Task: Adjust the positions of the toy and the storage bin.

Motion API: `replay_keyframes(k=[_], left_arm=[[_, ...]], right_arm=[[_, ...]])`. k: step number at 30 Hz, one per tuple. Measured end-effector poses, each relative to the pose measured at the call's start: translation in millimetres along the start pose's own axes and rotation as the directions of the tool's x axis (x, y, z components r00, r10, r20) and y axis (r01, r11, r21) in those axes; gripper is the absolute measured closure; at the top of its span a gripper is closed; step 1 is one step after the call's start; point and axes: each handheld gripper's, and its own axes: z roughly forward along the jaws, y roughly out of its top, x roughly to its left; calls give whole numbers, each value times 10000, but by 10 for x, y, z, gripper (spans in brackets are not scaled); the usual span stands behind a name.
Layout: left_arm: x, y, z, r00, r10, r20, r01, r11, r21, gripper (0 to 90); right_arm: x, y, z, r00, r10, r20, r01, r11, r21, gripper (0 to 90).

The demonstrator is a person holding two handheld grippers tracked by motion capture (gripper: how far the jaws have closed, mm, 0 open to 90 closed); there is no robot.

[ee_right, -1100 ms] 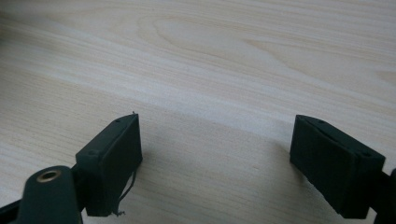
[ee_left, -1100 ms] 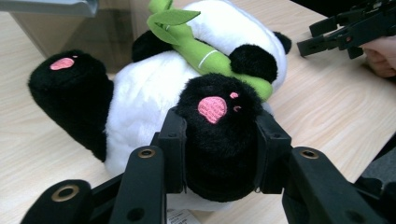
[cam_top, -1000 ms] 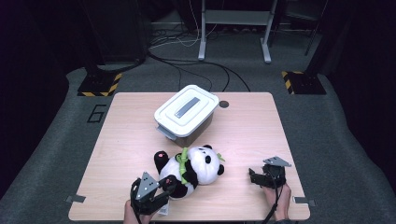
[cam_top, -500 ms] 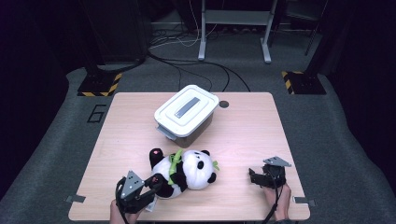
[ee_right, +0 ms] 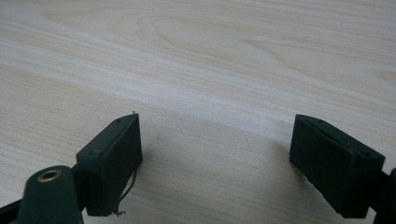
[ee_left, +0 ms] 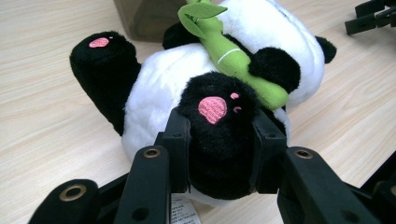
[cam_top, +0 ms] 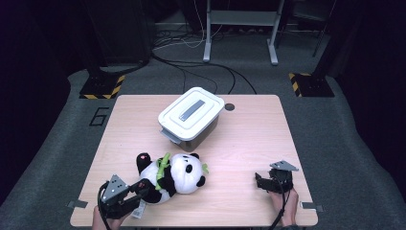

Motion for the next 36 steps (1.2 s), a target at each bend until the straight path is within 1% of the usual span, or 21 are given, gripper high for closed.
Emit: replay_keyframes(k=[5,8,9,10,11,12,14,15,18,20,21,25,26,27,28,29,30,31,32,33,36], left_arm=[[93,2,-51,9998,-200,-60,202,9996,218,617],[104,7,-76,9990,-367,-239,372,9990,235,498],[67,35,-104,9977,-489,-480,496,9987,144,433],[67,35,-104,9977,-489,-480,496,9987,144,392],[12,89,-136,9967,-580,-575,577,9983,-82,351],[12,89,-136,9967,-580,-575,577,9983,-82,331],[-135,214,-141,9960,-565,-690,522,9966,-630,303],[-135,214,-141,9960,-565,-690,522,9966,-630,293],[-268,327,-42,9965,-405,-736,359,9973,-640,291],[-309,381,68,9955,-421,-853,383,9982,-454,306],[-328,413,160,9939,-467,-997,439,9986,-299,315],[-356,426,300,9893,-425,-1399,456,9988,192,365],[-356,426,300,9893,-425,-1399,456,9988,192,375],[-371,410,362,9887,-324,-1464,397,9981,469,392],[-371,410,362,9887,-324,-1464,397,9981,469,401],[-382,395,395,9883,-191,-1513,305,9968,733,409],[-382,395,395,9883,-191,-1513,305,9968,733,418],[-400,382,420,9870,27,-1606,124,9956,929,439],[-400,382,420,9870,27,-1606,124,9956,929,454],[-405,374,445,9877,387,-1518,-174,9901,1392,474],[-416,330,478,9874,690,-1427,-478,9880,1469,561]], right_arm=[[0,0,0,10000,2,2,-2,10000,-3,160],[0,0,1,10000,8,5,-8,10000,-3,159],[0,0,1,10000,8,6,-8,10000,-2,160],[0,1,1,10000,9,8,-9,10000,-1,160],[0,1,1,10000,13,10,-13,10000,-2,160],[0,1,1,10000,11,10,-11,10000,-4,160],[0,1,1,10000,11,15,-11,10000,-3,159],[0,1,1,10000,11,15,-11,10000,-3,159],[0,1,0,10000,23,29,-23,10000,-1,159],[0,0,0,10000,17,32,-17,10000,-4,160],[0,0,-1,10000,18,31,-18,10000,-2,160],[1,0,-2,10000,16,30,-16,10000,-5,162],[1,-1,-2,10000,7,31,-7,10000,-4,161],[2,0,-2,10000,8,36,-8,10000,0,162],[2,-1,-2,10000,0,37,0,10000,-1,162],[2,-1,-2,10000,-1,36,1,10000,-2,162],[3,-1,-3,10000,3,35,-3,10000,0,162],[3,-1,-3,10000,7,40,-7,10000,-2,162],[3,-1,-3,10000,7,40,-7,10000,-2,162],[3,-1,-2,10000,3,38,-3,10000,1,162],[3,-1,-2,10000,1,38,-1,10000,1,162]])
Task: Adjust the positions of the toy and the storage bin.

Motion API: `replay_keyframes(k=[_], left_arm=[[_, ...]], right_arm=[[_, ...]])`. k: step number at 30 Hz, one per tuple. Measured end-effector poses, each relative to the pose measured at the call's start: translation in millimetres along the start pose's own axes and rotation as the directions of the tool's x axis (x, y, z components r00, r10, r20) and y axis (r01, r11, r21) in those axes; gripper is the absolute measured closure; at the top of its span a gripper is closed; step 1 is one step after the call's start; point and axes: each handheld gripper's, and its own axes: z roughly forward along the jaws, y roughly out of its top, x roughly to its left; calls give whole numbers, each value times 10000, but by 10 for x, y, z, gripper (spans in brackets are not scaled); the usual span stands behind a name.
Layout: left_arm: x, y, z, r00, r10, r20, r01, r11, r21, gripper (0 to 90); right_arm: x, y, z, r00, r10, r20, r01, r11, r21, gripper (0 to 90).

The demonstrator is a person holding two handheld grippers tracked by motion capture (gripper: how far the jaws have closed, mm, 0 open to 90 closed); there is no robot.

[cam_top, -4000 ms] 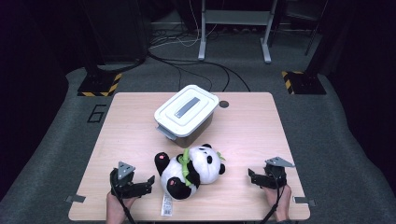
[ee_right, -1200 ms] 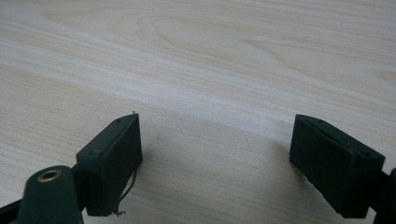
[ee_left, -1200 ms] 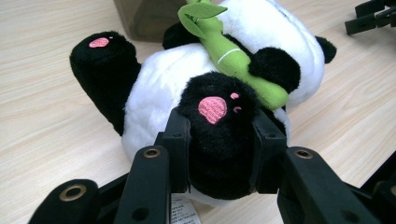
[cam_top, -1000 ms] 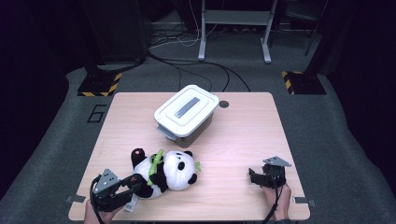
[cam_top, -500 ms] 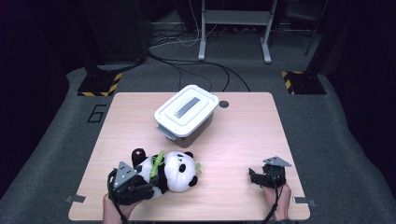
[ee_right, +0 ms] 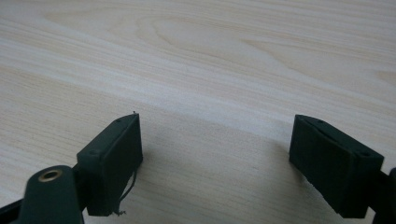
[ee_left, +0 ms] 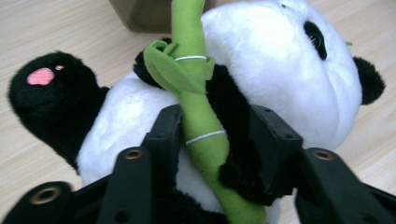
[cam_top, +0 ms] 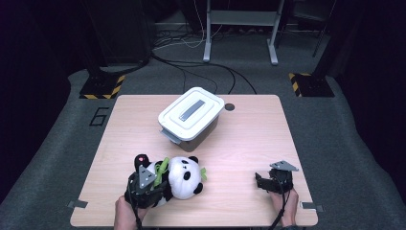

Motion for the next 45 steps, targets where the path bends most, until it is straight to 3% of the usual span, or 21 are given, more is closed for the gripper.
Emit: replay_keyframes(k=[5,7,12,21,34,39,45], left_arm=[[63,-51,-21,9993,-77,357,88,9995,-311,686],[88,-59,-54,9988,66,491,-44,9990,-441,719],[158,-56,-106,9982,147,580,-113,9982,-587,739],[518,-128,-232,10000,-68,-41,65,9973,-737,748],[989,-112,-206,9995,-141,-295,119,9973,-722,747],[1212,-89,-109,9992,-390,-13,387,9947,-955,747],[1370,22,-52,9996,-54,-288,31,9969,-787,746]], right_arm=[[0,0,0,10000,18,4,-18,10000,-4,163],[-1,0,1,10000,33,-1,-33,10000,-8,164],[-2,0,0,10000,46,3,-46,10000,-12,166],[-2,0,1,10000,72,19,-72,10000,-21,167],[-2,1,1,10000,90,34,-90,10000,-19,167],[-3,1,1,10000,86,36,-86,10000,-18,167],[-3,1,2,10000,82,39,-82,10000,-23,167]])
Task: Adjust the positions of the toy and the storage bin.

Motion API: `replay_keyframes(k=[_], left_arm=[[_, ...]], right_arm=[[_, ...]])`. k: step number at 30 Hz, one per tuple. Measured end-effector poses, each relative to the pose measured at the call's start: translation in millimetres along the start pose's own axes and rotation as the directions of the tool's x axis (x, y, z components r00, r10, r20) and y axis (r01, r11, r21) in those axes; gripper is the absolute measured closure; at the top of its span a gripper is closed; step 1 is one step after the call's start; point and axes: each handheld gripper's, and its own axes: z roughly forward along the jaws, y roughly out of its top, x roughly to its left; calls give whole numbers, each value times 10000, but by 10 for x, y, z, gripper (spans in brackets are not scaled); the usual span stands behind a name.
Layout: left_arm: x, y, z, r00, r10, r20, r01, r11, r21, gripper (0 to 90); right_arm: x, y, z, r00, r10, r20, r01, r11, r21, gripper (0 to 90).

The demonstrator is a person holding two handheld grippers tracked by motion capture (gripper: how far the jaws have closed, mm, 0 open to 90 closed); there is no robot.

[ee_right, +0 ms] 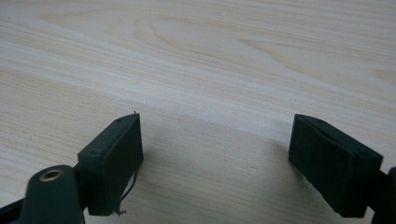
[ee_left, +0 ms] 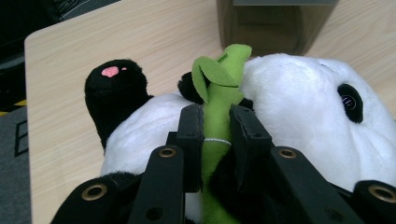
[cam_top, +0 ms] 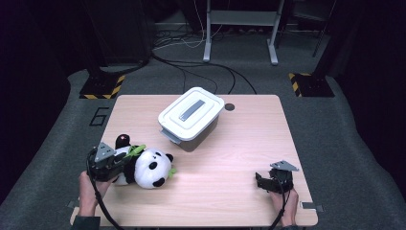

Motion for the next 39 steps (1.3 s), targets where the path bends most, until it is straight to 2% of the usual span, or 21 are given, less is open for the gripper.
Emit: replay_keyframes(k=[3,6,8,12,13,14,15,16,17,18,20,21,22,24,27,30,33,37,39], left_arm=[[62,23,20,9999,-94,-36,94,10000,8,746],[134,-17,89,9989,-457,-48,457,9990,16,743],[146,-69,90,9975,-694,131,697,9973,-215,735],[134,-117,70,9964,-811,251,822,9957,-439,702],[120,-123,68,9954,-916,265,928,9945,-480,655],[87,-131,58,9933,-1113,319,1130,9919,-581,569],[87,-131,58,9933,-1113,319,1130,9919,-581,515],[32,-139,41,9905,-1338,330,1361,9873,-821,453],[32,-139,41,9905,-1338,330,1361,9873,-821,410],[-7,-143,28,9889,-1456,306,1479,9846,-934,410],[-92,-153,1,9876,-1554,199,1567,9820,-1055,292],[-92,-153,1,9876,-1554,199,1567,9820,-1055,264],[-135,-161,-16,9872,-1586,157,1594,9808,-1124,264],[-238,-183,-73,9867,-1624,98,1623,9778,-1324,207],[-309,-198,-119,9866,-1624,179,1632,9742,-1561,192],[-418,-214,-176,9898,-1425,28,1410,9762,-1647,166],[-463,-236,-206,9896,-1433,69,1424,9745,-1733,153],[-562,-313,-256,9919,-1263,-139,1218,9761,-1798,145],[-610,-384,-278,9915,-1269,-275,1194,9742,-1913,138]], right_arm=[[0,0,0,10000,2,-2,-2,10000,2,166],[0,0,1,10000,0,-2,0,10000,-2,166],[1,0,1,10000,2,-3,-2,10000,1,166],[0,1,2,10000,-7,-8,7,10000,0,165],[-1,1,3,10000,-12,-11,12,10000,1,165],[0,1,3,10000,-12,-12,12,10000,1,165],[-1,1,3,10000,-15,-12,15,10000,1,166],[0,1,3,10000,-12,-10,12,10000,1,165],[0,1,3,10000,-12,-10,12,10000,1,165],[-1,1,3,10000,-14,-11,14,10000,1,165],[-1,1,3,10000,-12,-13,12,10000,1,165],[-1,1,3,10000,-12,-13,12,10000,1,165],[-1,1,3,10000,-12,-12,12,10000,1,165],[-1,2,3,10000,-20,-19,20,10000,5,165],[-1,3,4,10000,-29,-26,29,10000,9,165],[0,3,4,10000,-30,-26,30,10000,10,164],[1,3,3,10000,-33,-30,33,10000,16,164],[3,3,2,10000,-67,-68,68,10000,43,160],[6,5,2,9999,-91,-98,91,9999,59,154]])
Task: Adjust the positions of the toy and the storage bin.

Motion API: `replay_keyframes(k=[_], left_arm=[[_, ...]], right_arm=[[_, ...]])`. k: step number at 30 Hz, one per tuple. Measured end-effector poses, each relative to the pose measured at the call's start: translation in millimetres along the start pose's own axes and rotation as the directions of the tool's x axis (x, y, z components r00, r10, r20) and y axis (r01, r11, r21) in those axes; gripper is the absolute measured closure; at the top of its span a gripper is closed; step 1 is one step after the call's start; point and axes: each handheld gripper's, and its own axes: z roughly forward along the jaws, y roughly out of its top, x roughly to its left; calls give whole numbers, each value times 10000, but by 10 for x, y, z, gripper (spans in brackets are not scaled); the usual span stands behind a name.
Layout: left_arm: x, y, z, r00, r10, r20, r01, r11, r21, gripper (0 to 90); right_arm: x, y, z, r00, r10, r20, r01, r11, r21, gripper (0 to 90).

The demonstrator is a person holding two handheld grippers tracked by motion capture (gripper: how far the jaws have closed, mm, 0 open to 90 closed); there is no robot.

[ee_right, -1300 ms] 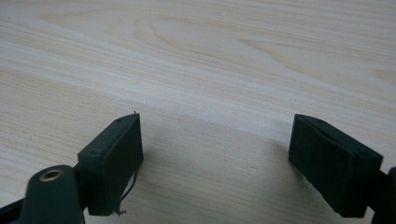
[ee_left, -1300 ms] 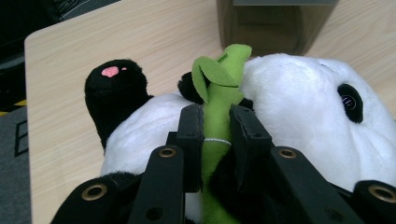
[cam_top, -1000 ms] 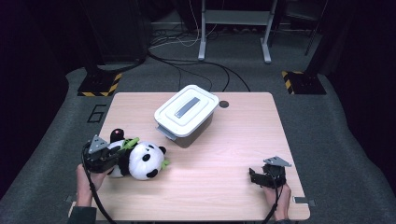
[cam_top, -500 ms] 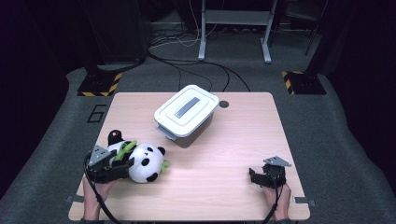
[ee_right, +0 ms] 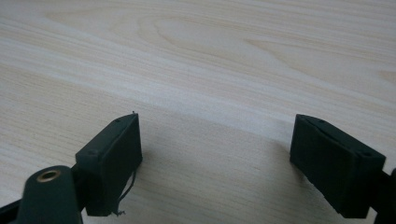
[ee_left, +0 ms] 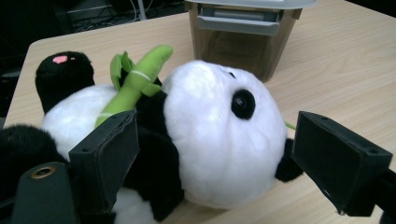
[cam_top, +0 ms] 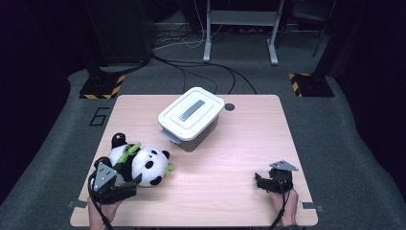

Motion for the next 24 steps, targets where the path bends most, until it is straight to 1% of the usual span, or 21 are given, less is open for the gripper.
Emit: replay_keyframes(k=[1,2,3,4,5,6,8,9,10,11,12,14,15,16,17,19,20,21,22,23,24], left_arm=[[-21,-62,-22,10000,-51,-43,51,10000,-29,131],[-21,-62,-22,10000,-51,-43,51,10000,-29,126],[-44,-140,-37,9999,-120,-80,119,9999,-97,115],[-44,-140,-37,9999,-120,-80,119,9999,-97,112],[-60,-225,-51,9999,-62,-155,61,10000,-44,100],[-60,-225,-51,9999,-62,-155,61,10000,-44,93],[-60,-337,-55,9998,38,-179,-38,10000,-10,84],[-38,-429,-44,9999,40,-110,-39,9999,115,84],[-38,-429,-44,9999,40,-110,-39,9999,115,84],[-13,-519,-13,9998,138,-135,-133,9992,373,84],[-13,-519,-13,9998,138,-135,-133,9992,373,83],[26,-636,56,9997,215,92,-221,9965,811,81],[43,-683,106,9997,177,193,-197,9941,1067,78],[43,-683,106,9997,177,193,-197,9941,1067,73],[59,-707,134,9995,145,271,-179,9913,1305,73],[89,-773,205,9990,-112,439,35,9849,1733,55],[89,-773,205,9990,-112,439,35,9849,1733,51],[98,-813,231,9991,-137,412,53,9802,1981,49],[98,-813,231,9991,-137,412,53,9802,1981,49],[115,-849,256,9987,-229,454,128,9773,2114,47],[115,-849,256,9987,-229,454,128,9773,2114,44]], right_arm=[[-1,2,1,10000,-20,-29,20,10000,12,150],[-1,2,1,10000,-20,-29,20,10000,12,150],[0,3,1,10000,-9,-29,9,10000,25,147],[0,3,1,10000,-9,-29,9,10000,25,147],[1,6,2,10000,-12,-54,12,10000,46,147],[1,6,2,10000,-12,-54,12,10000,46,147],[-1,9,0,10000,-46,-74,47,9999,91,145],[-11,11,-2,9998,4,-208,-3,10000,65,141],[-11,11,-2,9998,4,-208,-3,10000,65,141],[-26,12,-7,9994,43,-347,-43,10000,23,138],[-26,12,-7,9994,43,-347,-43,10000,23,138],[-27,15,-10,9990,52,-438,-53,10000,-14,128],[-18,28,-7,9981,63,-610,-66,10000,-43,122],[-18,28,-7,9981,63,-610,-66,10000,-43,122],[-14,39,-7,9980,23,-636,-23,10000,-9,119],[10,123,-18,9964,-84,-848,79,9999,-68,108],[10,123,-18,9964,-84,-848,79,9999,-68,108],[43,202,-39,9946,-131,-1034,120,9999,-109,102],[43,202,-39,9946,-131,-1034,120,9999,-109,102],[78,290,-49,9935,-353,-1084,337,9993,-160,101],[78,290,-49,9935,-353,-1084,337,9993,-160,101]])
